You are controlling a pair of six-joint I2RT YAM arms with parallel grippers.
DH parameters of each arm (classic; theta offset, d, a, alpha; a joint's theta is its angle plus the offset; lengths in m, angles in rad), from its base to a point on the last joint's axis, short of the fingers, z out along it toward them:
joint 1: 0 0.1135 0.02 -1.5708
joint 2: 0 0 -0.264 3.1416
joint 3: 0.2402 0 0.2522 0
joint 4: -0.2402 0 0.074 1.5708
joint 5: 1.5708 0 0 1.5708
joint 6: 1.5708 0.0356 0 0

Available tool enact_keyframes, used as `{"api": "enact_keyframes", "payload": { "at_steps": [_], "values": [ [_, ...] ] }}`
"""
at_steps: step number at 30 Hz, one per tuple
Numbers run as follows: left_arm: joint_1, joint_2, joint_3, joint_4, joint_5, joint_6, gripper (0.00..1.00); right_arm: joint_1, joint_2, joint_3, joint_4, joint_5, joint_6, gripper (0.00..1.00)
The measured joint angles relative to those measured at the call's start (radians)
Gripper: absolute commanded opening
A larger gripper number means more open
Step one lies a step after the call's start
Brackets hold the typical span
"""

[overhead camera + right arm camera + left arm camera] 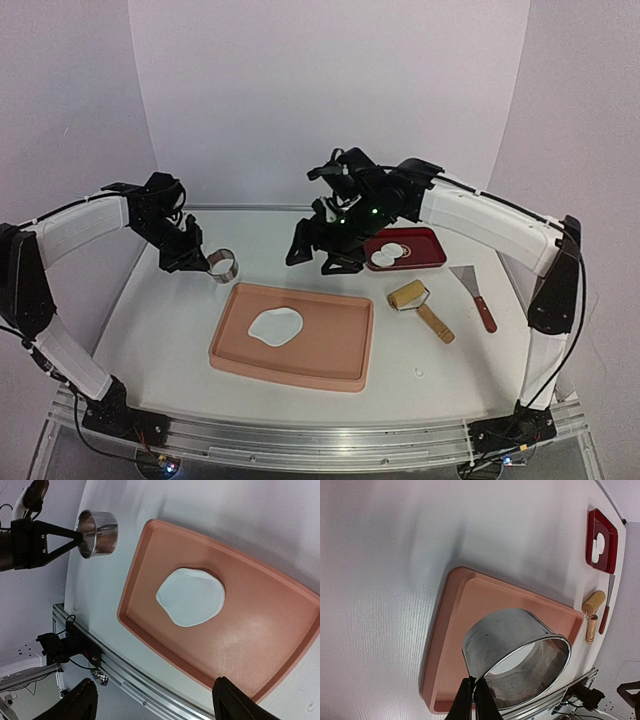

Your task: Roll out the dumpling wrappers from the dough

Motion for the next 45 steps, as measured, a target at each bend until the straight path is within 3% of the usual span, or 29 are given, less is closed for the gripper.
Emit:
{"api": "enact_keyframes", "payload": {
  "at_steps": [5,13,21,32,45],
  "values": [
    [-0.055,0.051,0.046,-0.004,0.018,-0.007,0.00,0.042,0.093,0.071,0.038,-0.051,0.033,0.65],
    [-0.204,0.176,0.112,0.008,0.023,-0.033,0.00,0.056,0.145,0.071,0.092,-0.056,0.086,0.68],
    [-0.296,0.233,0.147,0.023,0.014,-0.053,0.00,0.049,0.144,-0.059,0.115,0.015,0.137,0.66],
    [-0.357,0.262,0.145,0.023,-0.002,-0.048,0.00,-0.011,-0.030,-0.334,0.113,0.127,0.192,0.65],
    [-0.395,0.299,0.128,-0.004,-0.050,-0.040,0.00,-0.015,-0.079,-0.367,0.117,0.143,0.218,0.64]
  ]
}}
